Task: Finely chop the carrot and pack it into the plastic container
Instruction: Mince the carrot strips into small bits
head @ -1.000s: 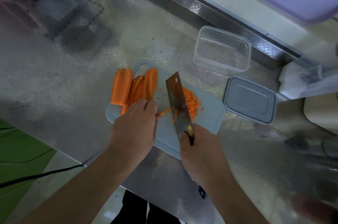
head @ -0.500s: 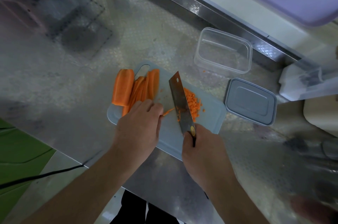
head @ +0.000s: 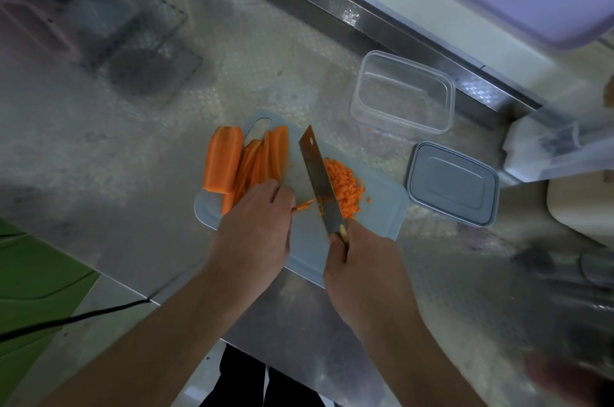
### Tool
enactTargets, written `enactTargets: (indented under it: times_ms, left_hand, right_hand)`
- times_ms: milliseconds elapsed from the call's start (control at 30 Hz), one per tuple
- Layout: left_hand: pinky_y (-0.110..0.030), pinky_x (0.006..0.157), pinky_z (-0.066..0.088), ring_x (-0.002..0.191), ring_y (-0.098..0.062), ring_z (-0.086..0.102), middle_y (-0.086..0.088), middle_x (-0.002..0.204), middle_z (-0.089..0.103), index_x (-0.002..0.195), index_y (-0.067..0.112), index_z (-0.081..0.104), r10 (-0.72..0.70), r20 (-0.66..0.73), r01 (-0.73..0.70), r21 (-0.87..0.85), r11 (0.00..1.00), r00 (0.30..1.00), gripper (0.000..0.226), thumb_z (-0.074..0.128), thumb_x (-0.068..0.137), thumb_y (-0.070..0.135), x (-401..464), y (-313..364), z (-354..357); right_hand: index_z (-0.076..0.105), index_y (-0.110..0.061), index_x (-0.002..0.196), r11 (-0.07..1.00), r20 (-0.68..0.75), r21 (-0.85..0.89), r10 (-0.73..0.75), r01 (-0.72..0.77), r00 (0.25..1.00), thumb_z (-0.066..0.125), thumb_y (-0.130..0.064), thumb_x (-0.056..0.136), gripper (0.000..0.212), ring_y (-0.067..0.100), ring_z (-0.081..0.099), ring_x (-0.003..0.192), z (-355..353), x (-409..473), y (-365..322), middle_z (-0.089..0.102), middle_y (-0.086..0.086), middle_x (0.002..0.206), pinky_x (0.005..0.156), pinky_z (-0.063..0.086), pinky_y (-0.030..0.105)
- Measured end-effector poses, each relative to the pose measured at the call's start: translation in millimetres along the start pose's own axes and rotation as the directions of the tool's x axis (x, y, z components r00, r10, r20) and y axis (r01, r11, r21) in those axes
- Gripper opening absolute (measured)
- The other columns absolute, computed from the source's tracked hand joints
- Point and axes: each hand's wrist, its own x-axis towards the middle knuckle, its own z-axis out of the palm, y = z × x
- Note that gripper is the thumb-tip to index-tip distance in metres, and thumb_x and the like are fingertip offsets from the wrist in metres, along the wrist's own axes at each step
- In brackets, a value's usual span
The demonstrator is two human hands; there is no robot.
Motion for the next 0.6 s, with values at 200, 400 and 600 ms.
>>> enactTargets:
  times_ms: [200,400,600]
  left_hand:
    - [-0.026,0.058,0.044,0.075,-0.018,0.058,-0.001,0.085,0.058,0.089,0.014,0.065,0.019,-0.004,-0.019,-0.004,1.000,1.000,0.021,0.083,0.082,0.006,1,1,0]
    - [-0.038,0.058,0.056,0.073,-0.020,0.058,-0.002,0.085,0.056,0.089,0.013,0.063,0.018,0.003,-0.018,-0.016,1.000,1.000,0.023,0.083,0.082,0.006,5,5,4]
    - [-0.044,0.065,0.055,0.080,-0.021,0.057,-0.001,0.091,0.056,0.096,0.014,0.065,0.029,0.008,-0.029,-0.011,1.000,1.000,0.007,0.071,0.093,0.011,6,4,11]
  right_hand:
    - [0.036,-0.031,0.079,1.000,0.048,-0.021,0.021,-0.020,0.999,0.042,-0.027,0.102,0.024,0.015,0.057,0.066,5,-1,-1,0.050,-0.007,0.071,0.051,0.031,0.023]
    - [0.036,-0.031,0.072,0.999,-0.005,0.050,0.000,0.001,1.000,0.045,-0.026,0.104,0.033,0.008,0.051,0.054,-4,-1,-4,0.050,-0.009,0.065,0.046,0.037,0.016]
    - [0.036,-0.031,0.078,0.999,0.061,-0.025,0.040,-0.038,0.997,0.041,-0.028,0.103,0.026,0.012,0.055,0.065,6,2,0,0.051,-0.007,0.073,0.049,0.029,0.021]
